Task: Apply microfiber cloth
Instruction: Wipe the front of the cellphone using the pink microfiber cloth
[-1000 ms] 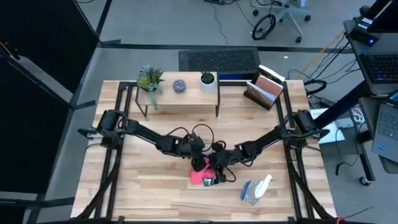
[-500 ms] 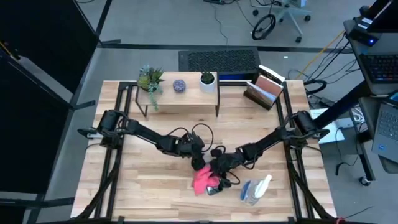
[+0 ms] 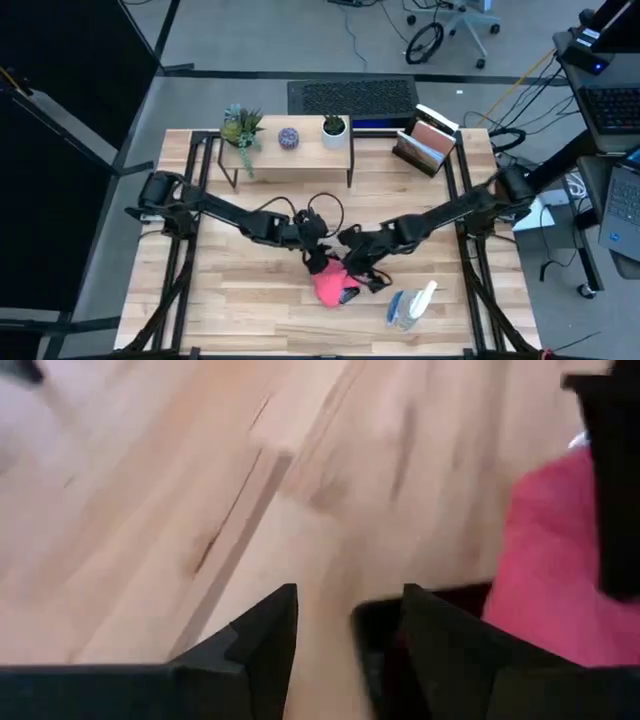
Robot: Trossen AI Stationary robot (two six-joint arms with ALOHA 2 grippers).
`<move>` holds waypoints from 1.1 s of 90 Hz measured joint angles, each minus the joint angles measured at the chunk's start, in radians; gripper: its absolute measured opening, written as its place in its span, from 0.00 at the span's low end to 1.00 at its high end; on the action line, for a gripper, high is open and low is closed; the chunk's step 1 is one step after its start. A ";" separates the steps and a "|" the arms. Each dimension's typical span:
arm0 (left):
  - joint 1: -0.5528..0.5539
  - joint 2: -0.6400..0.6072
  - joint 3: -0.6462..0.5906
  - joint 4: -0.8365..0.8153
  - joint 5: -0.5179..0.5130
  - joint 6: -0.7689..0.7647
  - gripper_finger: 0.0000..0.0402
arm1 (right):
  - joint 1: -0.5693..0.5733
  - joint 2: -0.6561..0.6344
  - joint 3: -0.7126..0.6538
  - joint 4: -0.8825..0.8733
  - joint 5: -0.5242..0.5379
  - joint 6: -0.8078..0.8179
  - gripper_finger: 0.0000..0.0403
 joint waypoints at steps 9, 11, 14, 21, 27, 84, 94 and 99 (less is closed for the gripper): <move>-0.010 0.001 0.000 0.039 0.010 0.027 0.41 | 0.043 -0.071 -0.008 0.007 -0.006 0.064 0.01; -0.012 0.008 0.000 0.047 0.013 0.038 0.41 | 0.053 -0.079 -0.013 0.009 -0.009 0.077 0.01; -0.015 0.018 0.001 0.061 0.019 0.046 0.41 | 0.068 -0.084 -0.022 0.011 -0.019 0.094 0.01; -0.016 0.054 0.000 0.060 0.027 0.050 0.41 | 0.099 -0.081 -0.038 0.013 -0.019 0.113 0.01; -0.016 0.081 0.000 0.069 0.041 0.046 0.41 | 0.112 -0.071 -0.039 0.025 0.027 0.112 0.01; -0.004 0.209 0.006 0.083 0.103 0.041 0.41 | -0.035 0.282 -0.039 0.398 0.275 0.002 0.01; 0.001 0.210 0.005 0.079 0.108 0.046 0.41 | -0.043 0.306 -0.036 0.403 0.280 0.003 0.01; 0.004 0.210 0.005 0.078 0.110 0.050 0.41 | -0.046 0.322 -0.033 0.405 0.255 0.023 0.01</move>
